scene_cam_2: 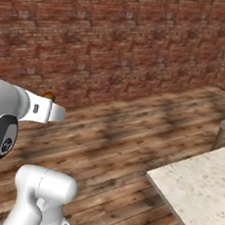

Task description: Gather the cucumber and sweet potato from the fridge and place them on a tray on the dining counter. Then gather the steak and chicken drumstick from the fridge and place them on the other tray.

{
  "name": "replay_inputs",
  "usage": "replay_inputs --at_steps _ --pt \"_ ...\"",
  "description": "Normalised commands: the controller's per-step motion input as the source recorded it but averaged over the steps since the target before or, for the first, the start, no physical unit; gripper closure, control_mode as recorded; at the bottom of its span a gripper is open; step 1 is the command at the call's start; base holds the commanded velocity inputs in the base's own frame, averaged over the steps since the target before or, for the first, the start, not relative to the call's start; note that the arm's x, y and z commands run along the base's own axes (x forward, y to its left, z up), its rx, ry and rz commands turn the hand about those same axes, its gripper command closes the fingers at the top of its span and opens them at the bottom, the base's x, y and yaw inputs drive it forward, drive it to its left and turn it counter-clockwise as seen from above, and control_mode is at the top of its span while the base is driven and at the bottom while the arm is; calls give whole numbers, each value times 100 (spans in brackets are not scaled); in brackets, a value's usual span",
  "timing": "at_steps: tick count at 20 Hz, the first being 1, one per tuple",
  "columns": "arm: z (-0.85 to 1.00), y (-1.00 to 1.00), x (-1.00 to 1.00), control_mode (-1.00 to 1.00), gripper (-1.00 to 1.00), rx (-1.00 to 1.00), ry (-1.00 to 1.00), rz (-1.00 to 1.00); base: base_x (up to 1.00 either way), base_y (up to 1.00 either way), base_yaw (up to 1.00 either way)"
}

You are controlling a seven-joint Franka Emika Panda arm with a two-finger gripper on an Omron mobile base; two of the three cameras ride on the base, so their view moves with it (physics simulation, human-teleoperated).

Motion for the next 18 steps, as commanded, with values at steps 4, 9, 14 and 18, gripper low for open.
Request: replay_inputs --at_steps 4,9,14,18 --pt "0 0 0 100 100 0 0 0 66 36 -36" --pt "0 0 0 100 100 0 0 0 66 30 -37" --pt "0 0 0 100 100 0 0 0 67 22 -38" --pt "0 0 0 100 100 0 0 0 70 20 -39"
